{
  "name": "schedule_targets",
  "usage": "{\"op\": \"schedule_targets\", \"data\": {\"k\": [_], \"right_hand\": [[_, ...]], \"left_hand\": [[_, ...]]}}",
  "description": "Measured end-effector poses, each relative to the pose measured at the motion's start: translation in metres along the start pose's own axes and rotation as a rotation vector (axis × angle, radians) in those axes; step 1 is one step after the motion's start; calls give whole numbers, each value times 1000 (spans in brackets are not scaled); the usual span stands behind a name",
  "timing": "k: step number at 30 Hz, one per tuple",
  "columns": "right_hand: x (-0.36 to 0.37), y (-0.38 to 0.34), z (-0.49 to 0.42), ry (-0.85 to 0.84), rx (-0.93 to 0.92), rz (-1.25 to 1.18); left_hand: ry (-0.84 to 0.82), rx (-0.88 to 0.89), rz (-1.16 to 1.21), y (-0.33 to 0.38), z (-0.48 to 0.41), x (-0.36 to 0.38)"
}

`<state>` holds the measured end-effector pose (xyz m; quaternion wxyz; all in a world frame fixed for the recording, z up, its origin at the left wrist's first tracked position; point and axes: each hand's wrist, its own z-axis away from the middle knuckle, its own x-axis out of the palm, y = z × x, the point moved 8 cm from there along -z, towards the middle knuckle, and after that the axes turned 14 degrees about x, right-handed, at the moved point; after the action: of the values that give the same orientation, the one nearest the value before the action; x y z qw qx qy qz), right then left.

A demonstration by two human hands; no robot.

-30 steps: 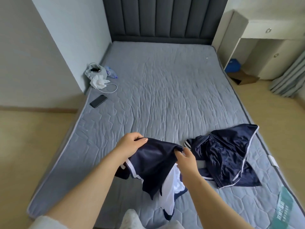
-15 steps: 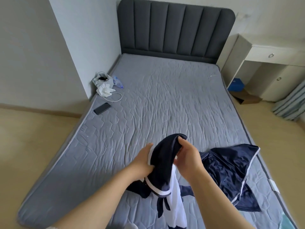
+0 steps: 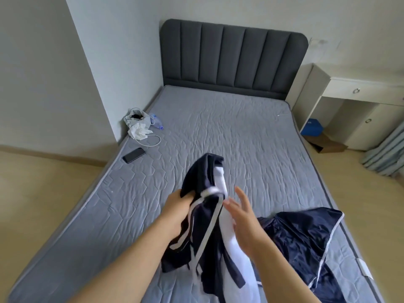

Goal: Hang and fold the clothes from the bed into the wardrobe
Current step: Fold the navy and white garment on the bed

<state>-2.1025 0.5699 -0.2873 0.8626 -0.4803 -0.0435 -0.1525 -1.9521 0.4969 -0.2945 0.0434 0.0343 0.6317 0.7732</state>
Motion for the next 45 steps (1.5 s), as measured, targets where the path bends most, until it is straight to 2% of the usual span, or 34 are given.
{"op": "schedule_targets", "data": {"k": [2, 4, 7, 8, 10, 15, 17, 21, 24, 26, 29, 32, 34, 36, 37, 39, 42, 45], "right_hand": [[20, 8, 2, -113, -23, 141], [29, 14, 1, -130, -51, 260], [8, 6, -1, 148, -28, 277], [-1, 5, -3, 207, -7, 200], [-8, 4, -4, 225, 50, -2], [-14, -1, -3, 267, 136, -248], [-14, -1, -3, 241, 164, -275], [-17, 0, 0, 231, 162, -227], [-24, -1, 2, 330, 99, -96], [-27, 2, 4, 384, 66, -4], [-24, 0, 7, 433, 4, 294], [0, -19, 13, 443, -217, 667], [17, -23, 13, 422, -299, 858], [26, -22, 11, 396, -312, 964], [27, -21, 9, 384, -302, 982], [26, -20, 5, 351, -252, 934], [21, -19, 7, 290, -185, 578], [14, -20, 10, 283, -169, 273]], "left_hand": [[24, -105, 210, 7, 1, 6], [-41, -155, 336, 19, 3, 19], [-156, -70, 431, 36, 7, 29], [-193, -6, 389, 38, 8, 28], [-282, 119, 190, 36, 10, 22], [-602, 207, -296, 13, 23, 25], [-560, 223, -400, 4, 19, 17], [-167, 149, -501, -6, 3, -22], [81, 182, -437, 15, 1, -45], [128, 211, -341, 31, -1, -48], [-50, 299, -358, 53, 2, -26], [-328, 422, -615, 66, 12, 4], [-504, 465, -726, 66, 21, 22], [-592, 504, -755, 67, 27, 33], [-572, 513, -736, 69, 26, 33], [-472, 482, -612, 73, 22, 26], [-367, 446, -413, 74, 17, 19], [-374, 440, -295, 73, 15, 18]]}}
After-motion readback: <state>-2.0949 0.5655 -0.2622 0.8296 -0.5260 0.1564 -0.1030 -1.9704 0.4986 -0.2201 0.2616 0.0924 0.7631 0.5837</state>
